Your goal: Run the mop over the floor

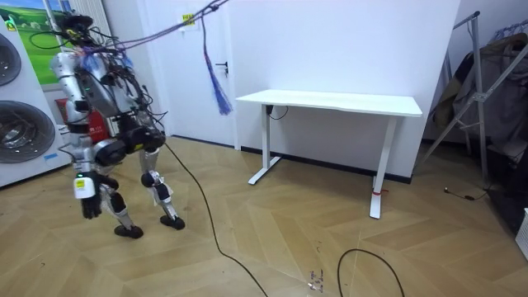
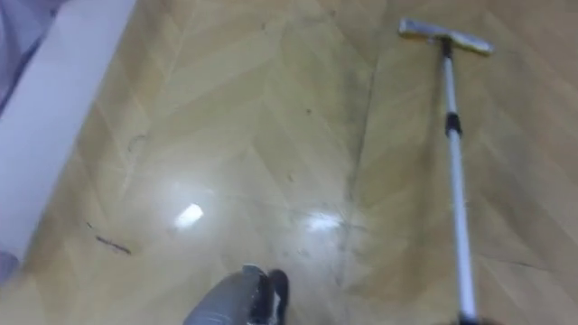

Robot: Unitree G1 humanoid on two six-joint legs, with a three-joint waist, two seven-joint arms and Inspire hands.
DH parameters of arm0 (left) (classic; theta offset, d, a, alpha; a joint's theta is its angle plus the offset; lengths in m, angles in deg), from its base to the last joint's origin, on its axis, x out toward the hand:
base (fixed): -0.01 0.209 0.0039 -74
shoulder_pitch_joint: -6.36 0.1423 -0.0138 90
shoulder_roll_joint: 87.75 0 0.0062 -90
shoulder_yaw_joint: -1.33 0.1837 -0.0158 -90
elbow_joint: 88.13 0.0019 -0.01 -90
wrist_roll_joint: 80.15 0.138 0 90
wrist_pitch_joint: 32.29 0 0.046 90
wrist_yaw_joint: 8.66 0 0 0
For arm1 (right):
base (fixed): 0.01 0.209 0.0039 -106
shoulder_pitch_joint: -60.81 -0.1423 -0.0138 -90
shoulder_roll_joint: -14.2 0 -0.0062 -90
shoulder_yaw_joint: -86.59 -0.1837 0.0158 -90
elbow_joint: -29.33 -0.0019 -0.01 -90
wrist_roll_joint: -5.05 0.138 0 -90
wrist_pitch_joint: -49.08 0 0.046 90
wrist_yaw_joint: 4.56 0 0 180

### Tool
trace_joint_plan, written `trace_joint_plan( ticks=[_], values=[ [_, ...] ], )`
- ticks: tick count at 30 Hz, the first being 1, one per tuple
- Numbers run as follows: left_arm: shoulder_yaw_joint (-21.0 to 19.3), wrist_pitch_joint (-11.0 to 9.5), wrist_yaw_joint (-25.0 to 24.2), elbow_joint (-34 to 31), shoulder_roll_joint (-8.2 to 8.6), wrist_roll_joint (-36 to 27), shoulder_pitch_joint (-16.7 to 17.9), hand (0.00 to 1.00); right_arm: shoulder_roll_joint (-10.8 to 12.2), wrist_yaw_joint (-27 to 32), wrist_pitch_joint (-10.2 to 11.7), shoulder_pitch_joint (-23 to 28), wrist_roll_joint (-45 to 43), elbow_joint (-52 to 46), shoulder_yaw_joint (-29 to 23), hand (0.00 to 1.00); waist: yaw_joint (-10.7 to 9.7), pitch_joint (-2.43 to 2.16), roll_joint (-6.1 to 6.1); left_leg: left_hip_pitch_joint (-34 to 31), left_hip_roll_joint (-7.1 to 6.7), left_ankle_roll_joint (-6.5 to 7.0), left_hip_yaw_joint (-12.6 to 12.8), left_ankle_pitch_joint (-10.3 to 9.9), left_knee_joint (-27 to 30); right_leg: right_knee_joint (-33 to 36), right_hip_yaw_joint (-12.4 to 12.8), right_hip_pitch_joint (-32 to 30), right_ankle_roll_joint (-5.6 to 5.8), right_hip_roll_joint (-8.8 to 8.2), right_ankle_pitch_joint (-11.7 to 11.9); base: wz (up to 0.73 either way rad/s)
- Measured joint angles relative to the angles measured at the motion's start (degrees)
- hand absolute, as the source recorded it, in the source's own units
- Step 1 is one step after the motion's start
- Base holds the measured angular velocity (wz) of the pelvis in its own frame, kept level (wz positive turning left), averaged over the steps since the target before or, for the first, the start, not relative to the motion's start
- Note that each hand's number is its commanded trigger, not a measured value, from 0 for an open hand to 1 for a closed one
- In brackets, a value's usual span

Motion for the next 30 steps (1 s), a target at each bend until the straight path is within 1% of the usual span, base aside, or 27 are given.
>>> trace_joint_plan(
  ticks=[1, 2, 4, 5, 7, 9, 10, 11, 12, 13, 14, 15, 16, 17, 18, 19, 20, 21, 22, 23, 24, 25, 26, 27, 28, 29, 30],
  values=[
    [0.02, -0.31, 0.09, 0.07, 0.21, 0.27, 0.02, 0.00, 0.28, 0.34, 0.00, 1.77, 0.00, -0.04, 0.03, 1.00, -0.50, -0.29, 0.55, 0.54, -0.37, 0.35, -0.13, -0.62, -0.08, 1.69, 0.69, -1.19, 0.41, 0.14, 1.23, 0.11],
    [0.00, -0.63, 0.20, 0.00, 0.67, 0.73, -0.10, 0.00, 0.96, 0.93, 0.01, 3.91, 0.02, -0.17, -0.05, 1.00, -1.30, -0.58, 1.92, 1.18, -0.41, 0.72, -0.24, -1.80, -0.10, 3.49, 1.45, -4.37, 0.33, 0.61, 1.36, -0.04],
    [-0.03, -0.78, 0.35, -0.41, 1.17, 0.75, -0.21, 0.00, 2.67, 1.75, 0.01, 5.40, 1.13, -0.16, -0.31, 1.00, -2.94, 0.09, 3.16, 2.72, -0.73, 0.85, -0.50, -2.73, -0.71, 2.04, 1.89, -9.15, 0.37, 1.17, 1.14, -0.16],
    [-0.01, -0.92, 0.32, -0.39, 1.51, 0.73, -0.32, 0.00, 4.11, 1.86, -0.01, 6.34, 1.50, -0.20, -0.33, 1.00, -3.78, 0.32, 3.45, 3.79, -1.56, 0.56, -2.08, -3.24, -1.27, -1.53, 1.97, -11.37, 0.40, 1.30, 1.12, -0.24],
    [0.07, -1.00, 0.30, -0.36, 1.91, 0.70, -0.10, 0.00, 6.20, 1.81, -0.09, 7.16, 1.49, -0.29, -0.54, 1.00, -4.28, 0.56, 3.26, 5.85, -1.59, 0.02, -2.80, -4.47, -2.27, -10.68, 1.86, -12.89, 0.04, 1.55, 1.41, -0.21],
    [0.04, -0.45, 0.31, -0.32, 2.39, 0.69, 0.81, 0.00, 6.96, 1.51, -1.02, 6.94, 1.21, -0.63, -0.76, 1.00, -4.80, 0.62, 2.99, 8.12, -1.60, -1.01, -3.99, -6.74, -2.37, -21.09, 0.30, -13.28, -1.40, 1.40, 3.87, -0.04],
    [0.05, -0.07, 0.30, -0.21, 2.52, 0.72, 1.08, 0.00, 6.91, 1.41, -1.53, 6.49, 0.96, -0.60, -1.09, 1.00, -4.79, 0.63, 2.90, 8.88, -1.52, -1.21, -4.19, -7.42, -2.26, -21.40, -0.17, -13.07, -1.80, 1.32, 4.78, 0.00],
    [0.02, 0.57, 0.24, -0.27, 2.59, 0.55, 2.10, 0.00, 6.49, 1.39, -2.92, 5.52, -0.18, -0.45, -1.88, 1.00, -4.43, 0.48, 2.80, 10.21, -1.14, -1.89, -4.69, -8.74, -1.88, -21.40, -1.07, -11.39, -2.06, 1.16, 5.37, -0.10],
    [-0.04, 1.44, 0.25, -0.26, 2.49, 0.50, 2.80, 0.00, 5.78, 1.36, -4.01, 3.42, -1.27, -0.09, -2.48, 1.00, -3.44, 0.55, 2.73, 10.84, -0.79, -3.17, -5.97, -10.03, -0.25, -20.70, -2.73, -10.30, -2.25, 0.68, 5.30, -0.18],
    [-0.09, 1.68, 0.27, -0.18, 2.42, 0.49, 3.05, 0.00, 5.27, 1.31, -4.56, 1.99, -1.72, 0.05, -2.63, 1.00, -2.97, 0.69, 2.48, 10.69, -0.39, -3.91, -6.04, -10.42, 1.52, -19.86, -3.63, -10.03, -2.82, 0.36, 5.00, -0.20],
    [-0.04, 2.17, 0.30, 0.13, 2.17, -0.47, 3.13, 0.00, 3.84, 1.07, -5.19, -1.57, -2.95, 0.69, -2.73, 1.00, -2.53, 1.04, 1.93, 8.73, 0.15, -5.56, -5.87, -9.60, 7.52, -17.48, -4.37, -9.87, -4.02, 0.10, 3.17, -0.07],
    [0.02, 2.25, 0.32, 0.25, 2.00, -1.31, 3.12, 0.00, 3.07, 1.10, -5.28, -3.56, -3.55, 0.97, -2.74, 1.00, -2.38, 1.23, 1.63, 7.46, 0.63, -7.24, -5.47, -8.63, 11.07, -16.06, -4.33, -9.95, -4.14, 0.14, 1.88, -0.03],
    [0.11, 2.16, 0.50, 0.19, 1.62, -3.29, 3.20, 0.00, 1.23, 1.06, -5.35, -7.71, -4.96, 0.96, -2.69, 1.00, -1.54, 1.36, 0.71, 4.64, 2.04, -9.68, -3.77, -5.86, 17.89, -13.31, -4.13, -10.34, -4.41, 0.27, -0.52, -0.04],
    [0.30, 1.88, 0.76, 0.07, 1.07, -5.12, 3.20, 0.00, -0.46, 0.92, -5.06, -12.57, -5.85, 0.90, -2.05, 1.00, -0.49, 1.47, -0.18, 1.61, 3.49, -10.02, -2.46, -1.91, 24.12, -10.85, -3.71, -10.84, -4.70, 0.81, -2.61, -0.16],
    [0.49, 1.67, 1.10, -0.50, 0.42, -6.95, 3.32, 0.00, -1.85, 0.72, -4.31, -17.04, -6.19, -0.04, -1.68, 1.00, 0.24, 1.88, -1.32, -1.04, 4.36, -10.51, -2.09, 3.17, 29.68, -8.86, -3.31, -10.89, -5.17, 1.33, -4.42, -0.15],
    [0.87, 1.59, 1.13, -0.60, 0.00, -7.06, 3.39, 0.00, -2.45, 0.53, -3.66, -19.05, -6.05, -0.67, -1.00, 1.00, 0.73, 1.96, -2.01, -2.62, 4.68, -10.79, -2.08, 5.83, 31.97, -8.07, -3.09, -10.85, -5.33, 1.56, -5.14, -0.10],
    [1.52, 1.56, 1.12, -0.88, -0.79, -6.97, 3.39, 0.00, -3.13, 0.15, -2.43, -21.71, -5.22, -1.59, 0.31, 1.00, 1.42, 1.96, -3.39, -5.03, 4.79, -10.79, -2.21, 6.11, 33.97, -7.03, -2.57, -10.61, -5.22, 1.73, -6.29, 0.00],
    [1.68, 1.43, 1.04, -1.03, -1.18, -6.65, 3.38, 0.00, -3.33, -0.18, -2.03, -24.87, -4.62, -2.56, 0.62, 1.00, 2.27, 2.44, -4.37, -7.47, 4.98, -9.42, -2.78, 3.34, 31.40, -6.87, -2.58, -9.70, -5.42, 1.75, -7.30, 0.00],
    [1.67, 1.35, 0.83, -1.01, -1.21, -6.43, 3.39, 0.00, -3.28, -0.43, -1.83, -25.88, -4.27, -2.94, 0.62, 1.00, 2.84, 2.73, -4.86, -8.36, 5.19, -9.21, -2.93, 2.05, 28.43, -7.07, -2.58, -8.99, -5.54, 1.73, -7.66, 0.03],
    [1.98, 1.29, 0.02, -1.26, -1.17, -5.54, 3.64, 0.00, -2.92, -0.76, -1.35, -26.78, -3.33, -3.08, 0.66, 1.00, 3.42, 2.62, -4.67, -9.63, 5.60, -9.61, -3.12, 0.73, 20.35, -8.18, -2.85, -6.96, -5.14, 1.73, -8.40, 0.16],
    [2.21, 1.46, -0.87, -1.40, -1.03, -5.44, 4.04, 0.00, -2.57, -1.08, -1.40, -25.97, -1.70, -2.72, 0.58, 1.00, 3.39, 2.57, -4.46, -9.94, 5.56, -9.99, -3.73, 1.14, 10.70, -9.81, -3.12, -4.11, -4.45, 1.63, -9.48, 0.23],
    [2.23, 1.44, -1.45, -1.42, -1.04, -5.25, 4.13, 0.00, -2.50, -1.21, -1.62, -24.82, -0.89, -2.66, 0.62, 1.00, 3.40, 2.52, -4.37, -9.77, 5.64, -10.24, -3.77, 1.73, 6.00, -10.59, -3.25, -2.54, -4.14, 1.53, -9.98, 0.31],
    [2.22, 1.45, -2.45, -1.03, -1.10, -4.13, 3.91, 0.00, -2.34, -1.57, -1.76, -21.61, -0.15, -2.74, 0.62, 1.00, 3.12, 2.41, -4.43, -9.34, 5.60, -7.81, -3.32, 5.09, 3.21, -12.02, -3.52, 0.52, -2.94, 0.68, -11.46, 0.34],
    [2.22, 1.43, -3.15, -0.71, -0.95, -3.53, 4.05, 0.00, -2.65, -2.16, -1.61, -18.19, -0.13, -2.67, 0.63, 1.00, 2.63, 1.79, -4.13, -8.00, 4.91, -5.40, -2.53, 3.58, 3.41, -12.94, -3.19, 2.42, -1.47, 0.06, -12.38, 0.35],
    [2.23, 1.36, -3.51, -0.62, -0.83, -3.13, 3.29, 0.00, -2.91, -2.39, -1.18, -16.54, -0.11, -2.31, 0.64, 1.00, 2.53, 1.85, -3.94, -7.38, 4.23, -4.26, -2.44, 2.87, 3.54, -12.47, -2.34, 2.83, -1.17, -0.05, -12.24, 0.33],
    [2.23, 0.98, -3.73, -0.25, -0.73, -2.21, 1.83, 0.00, -2.93, -2.53, -0.57, -13.43, -0.12, -1.53, 0.69, 1.00, 2.56, 1.79, -3.94, -6.16, 3.17, -2.67, -1.61, 1.81, 3.65, -10.46, -0.98, 2.73, 0.57, -0.79, -11.21, 0.14],
    [2.15, 0.58, -3.68, -0.29, -0.61, -1.58, 1.27, 0.00, -2.84, -2.61, -0.45, -12.25, -0.10, -1.03, 0.67, 1.00, 2.52, 1.75, -3.98, -5.53, 2.49, -2.22, -1.17, 1.16, 3.62, -9.19, -0.57, 2.45, 1.37, -1.15, -10.34, 0.07]
  ],
)
